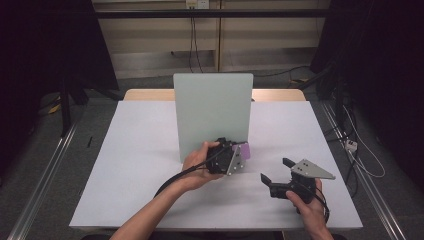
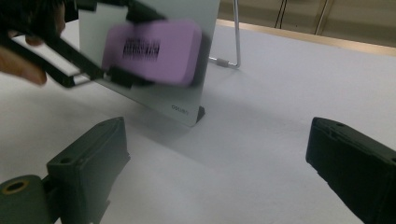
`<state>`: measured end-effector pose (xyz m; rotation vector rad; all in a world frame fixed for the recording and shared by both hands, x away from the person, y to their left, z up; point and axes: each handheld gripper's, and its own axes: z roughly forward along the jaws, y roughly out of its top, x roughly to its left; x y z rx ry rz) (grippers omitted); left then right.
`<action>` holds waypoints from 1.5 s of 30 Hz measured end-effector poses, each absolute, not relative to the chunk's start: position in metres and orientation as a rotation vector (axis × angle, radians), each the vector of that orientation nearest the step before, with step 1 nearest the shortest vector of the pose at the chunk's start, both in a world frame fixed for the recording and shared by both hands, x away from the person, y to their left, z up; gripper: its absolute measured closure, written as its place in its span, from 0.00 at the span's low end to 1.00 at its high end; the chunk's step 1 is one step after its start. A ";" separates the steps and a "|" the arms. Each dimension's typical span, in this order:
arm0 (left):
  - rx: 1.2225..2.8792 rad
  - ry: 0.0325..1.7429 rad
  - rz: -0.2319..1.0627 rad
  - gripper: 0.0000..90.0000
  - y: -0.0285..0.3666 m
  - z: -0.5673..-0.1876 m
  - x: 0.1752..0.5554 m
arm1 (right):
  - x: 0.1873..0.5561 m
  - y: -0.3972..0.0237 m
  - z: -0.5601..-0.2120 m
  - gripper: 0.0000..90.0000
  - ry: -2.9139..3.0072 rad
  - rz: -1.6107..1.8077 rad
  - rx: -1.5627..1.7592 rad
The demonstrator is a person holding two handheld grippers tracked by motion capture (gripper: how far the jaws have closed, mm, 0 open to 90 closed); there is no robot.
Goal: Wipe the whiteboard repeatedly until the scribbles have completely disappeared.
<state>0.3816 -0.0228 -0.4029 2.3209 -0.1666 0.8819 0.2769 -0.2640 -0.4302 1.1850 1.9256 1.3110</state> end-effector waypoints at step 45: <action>2.237 -0.014 0.799 0.45 0.020 -0.379 0.398 | 0.277 -0.264 -0.430 0.06 1.924 1.307 1.187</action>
